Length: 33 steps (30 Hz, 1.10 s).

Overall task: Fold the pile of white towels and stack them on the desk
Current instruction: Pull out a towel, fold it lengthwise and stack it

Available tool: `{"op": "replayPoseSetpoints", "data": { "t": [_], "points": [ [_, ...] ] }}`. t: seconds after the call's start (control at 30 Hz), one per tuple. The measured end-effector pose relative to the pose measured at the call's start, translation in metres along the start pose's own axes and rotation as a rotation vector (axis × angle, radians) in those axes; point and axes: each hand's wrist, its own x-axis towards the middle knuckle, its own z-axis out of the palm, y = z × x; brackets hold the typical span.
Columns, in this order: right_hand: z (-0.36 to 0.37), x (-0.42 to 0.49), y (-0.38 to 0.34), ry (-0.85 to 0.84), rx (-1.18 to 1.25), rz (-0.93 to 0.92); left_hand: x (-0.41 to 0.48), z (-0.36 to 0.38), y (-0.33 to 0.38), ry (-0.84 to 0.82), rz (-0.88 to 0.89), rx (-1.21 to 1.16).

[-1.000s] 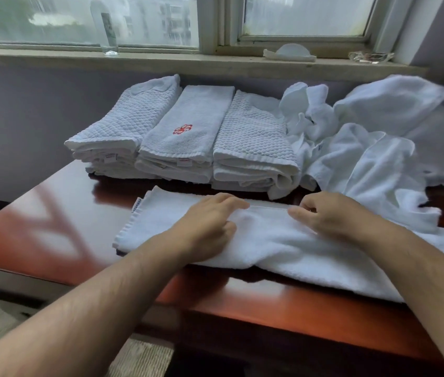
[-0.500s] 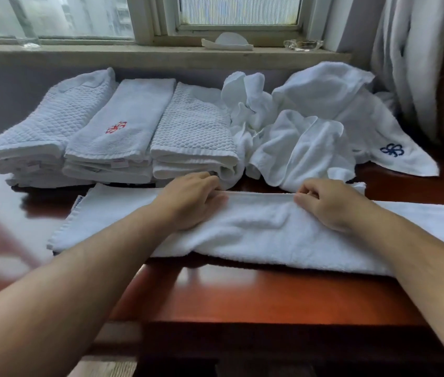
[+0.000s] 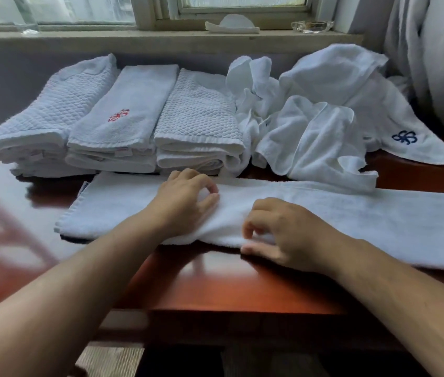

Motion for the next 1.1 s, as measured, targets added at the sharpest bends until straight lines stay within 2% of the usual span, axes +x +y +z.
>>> {"op": "replayPoseSetpoints", "data": {
  "t": [0.23, 0.33, 0.4, 0.47, 0.5, 0.57, 0.6, 0.7, 0.8, 0.97, 1.1],
  "points": [
    [-0.015, -0.004, 0.001, -0.019, 0.148, 0.017, 0.015, -0.007, -0.003, -0.02, 0.018, 0.031],
    [-0.022, -0.007, 0.004, -0.119, 0.185, 0.086, 0.019, -0.003, -0.003, 0.008, 0.028, 0.028],
    [-0.022, -0.006, 0.01, -0.024, 0.207, 0.124, 0.021, -0.002, -0.005, 0.015, 0.032, 0.035],
    [-0.024, -0.002, 0.026, 0.158, 0.114, 0.275, 0.023, -0.004, -0.005, -0.024, 0.017, 0.046],
    [-0.028, 0.001, 0.035, 0.166, -0.01, 0.409, 0.024, -0.005, -0.004, -0.063, 0.01, 0.061],
    [-0.033, 0.002, 0.053, 0.027, -0.19, 0.672, 0.028, -0.01, -0.001, -0.145, 0.016, 0.098],
    [-0.034, 0.002, 0.061, -0.022, -0.195, 0.723, 0.03, -0.012, 0.001, -0.174, 0.029, 0.099],
    [-0.04, -0.004, 0.074, -0.065, -0.095, 0.698, 0.034, -0.019, 0.001, -0.228, 0.088, 0.058],
    [-0.047, -0.01, 0.078, -0.093, -0.053, 0.677, 0.037, -0.021, 0.003, -0.199, 0.143, 0.024],
    [-0.044, -0.007, 0.079, 0.123, 0.049, 0.663, 0.043, -0.019, 0.007, -0.005, 0.174, 0.058],
    [-0.028, -0.007, 0.074, 0.223, -0.16, 0.641, 0.038, -0.004, 0.006, 0.081, 0.166, 0.228]
  ]
}}
